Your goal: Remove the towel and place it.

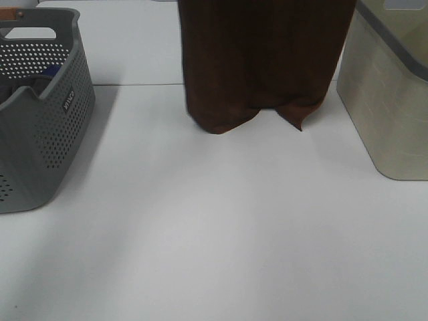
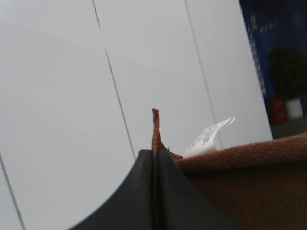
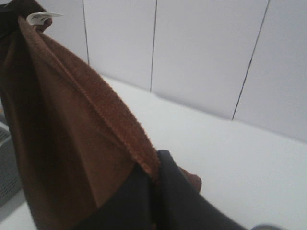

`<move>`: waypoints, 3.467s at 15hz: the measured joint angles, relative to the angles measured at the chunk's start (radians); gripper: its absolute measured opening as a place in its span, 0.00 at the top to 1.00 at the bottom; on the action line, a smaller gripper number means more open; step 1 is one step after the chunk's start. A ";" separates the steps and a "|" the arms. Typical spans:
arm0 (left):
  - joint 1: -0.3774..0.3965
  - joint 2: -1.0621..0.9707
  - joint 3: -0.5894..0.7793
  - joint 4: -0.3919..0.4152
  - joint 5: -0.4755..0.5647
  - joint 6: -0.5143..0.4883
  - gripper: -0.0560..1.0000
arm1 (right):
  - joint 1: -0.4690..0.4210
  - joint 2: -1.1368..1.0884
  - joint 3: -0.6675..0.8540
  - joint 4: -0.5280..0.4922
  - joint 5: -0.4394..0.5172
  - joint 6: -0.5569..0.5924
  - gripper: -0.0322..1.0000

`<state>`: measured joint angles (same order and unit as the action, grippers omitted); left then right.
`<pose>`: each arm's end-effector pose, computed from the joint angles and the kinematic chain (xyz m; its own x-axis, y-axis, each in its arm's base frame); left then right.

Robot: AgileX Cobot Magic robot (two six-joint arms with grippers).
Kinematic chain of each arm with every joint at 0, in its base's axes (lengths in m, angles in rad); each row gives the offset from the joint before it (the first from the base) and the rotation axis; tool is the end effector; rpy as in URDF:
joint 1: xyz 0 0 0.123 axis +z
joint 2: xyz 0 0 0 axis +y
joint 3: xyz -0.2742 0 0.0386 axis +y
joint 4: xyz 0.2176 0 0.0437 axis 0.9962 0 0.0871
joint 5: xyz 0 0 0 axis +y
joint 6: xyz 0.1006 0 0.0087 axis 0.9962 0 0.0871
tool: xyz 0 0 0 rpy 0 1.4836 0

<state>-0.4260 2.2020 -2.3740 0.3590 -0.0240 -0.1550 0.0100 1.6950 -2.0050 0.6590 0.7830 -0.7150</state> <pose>0.4522 -0.2061 0.4299 0.3330 0.0712 -0.9402 0.3606 0.9117 0.1968 0.3535 0.0472 0.4740 -0.1703 -0.1923 -0.9664 -0.4720 0.8769 -0.0913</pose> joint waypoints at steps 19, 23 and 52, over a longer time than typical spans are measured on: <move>0.105 0.044 0.000 0.002 -0.338 0.092 0.95 | 0.006 0.208 -0.137 0.511 -0.172 -0.259 0.97; 0.099 0.033 0.000 0.003 -0.206 0.089 0.95 | 0.005 0.208 -0.146 0.378 -0.069 -0.198 0.97; -0.365 -0.596 1.002 -0.397 1.206 -0.087 0.95 | 0.003 -0.678 1.188 -0.175 0.438 0.485 0.97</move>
<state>-0.7910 1.6060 -1.3720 -0.0380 1.1820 -0.2420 0.0130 1.0170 -0.8170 0.4840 1.2210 -0.2300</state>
